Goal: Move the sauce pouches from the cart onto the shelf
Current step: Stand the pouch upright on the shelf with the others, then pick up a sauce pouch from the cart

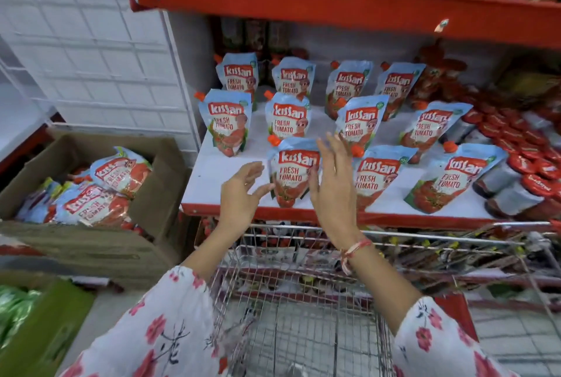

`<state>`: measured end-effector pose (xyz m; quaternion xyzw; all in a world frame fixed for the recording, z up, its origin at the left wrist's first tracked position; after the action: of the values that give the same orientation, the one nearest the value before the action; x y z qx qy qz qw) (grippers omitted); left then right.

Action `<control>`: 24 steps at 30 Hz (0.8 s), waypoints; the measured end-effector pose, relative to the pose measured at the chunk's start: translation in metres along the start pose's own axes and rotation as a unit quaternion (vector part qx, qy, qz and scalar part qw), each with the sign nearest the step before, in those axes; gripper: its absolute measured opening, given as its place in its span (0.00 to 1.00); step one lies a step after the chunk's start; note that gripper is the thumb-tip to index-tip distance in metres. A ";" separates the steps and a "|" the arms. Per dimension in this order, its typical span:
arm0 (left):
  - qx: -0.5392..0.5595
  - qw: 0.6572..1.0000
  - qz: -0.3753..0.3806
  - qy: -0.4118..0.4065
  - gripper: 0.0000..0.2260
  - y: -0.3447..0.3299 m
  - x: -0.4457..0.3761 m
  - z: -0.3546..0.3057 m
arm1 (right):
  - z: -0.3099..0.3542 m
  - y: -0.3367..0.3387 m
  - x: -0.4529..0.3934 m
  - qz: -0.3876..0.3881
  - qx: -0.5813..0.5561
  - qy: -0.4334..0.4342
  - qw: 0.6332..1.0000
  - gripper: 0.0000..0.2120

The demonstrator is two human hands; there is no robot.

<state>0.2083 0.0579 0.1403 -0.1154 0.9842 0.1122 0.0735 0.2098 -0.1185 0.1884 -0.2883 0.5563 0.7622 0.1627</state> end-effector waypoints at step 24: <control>-0.480 0.777 0.317 0.257 0.11 0.017 0.206 0.196 | 0.063 -0.156 0.255 0.556 0.000 0.135 0.820 0.15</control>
<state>0.0287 0.0773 -0.0806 0.1588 0.7660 0.5527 -0.2872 0.0830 -0.0267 -0.0738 -0.0299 0.6387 0.6765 -0.3655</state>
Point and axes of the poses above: each hand's wrist, its own x-axis away from the middle knuckle, its own y-axis out of the back of the hand, z = x × y, the point moved 7 cm from there along -x, towards the middle knuckle, and after that the axes turned 11 degrees about x, right-handed, at the moved point
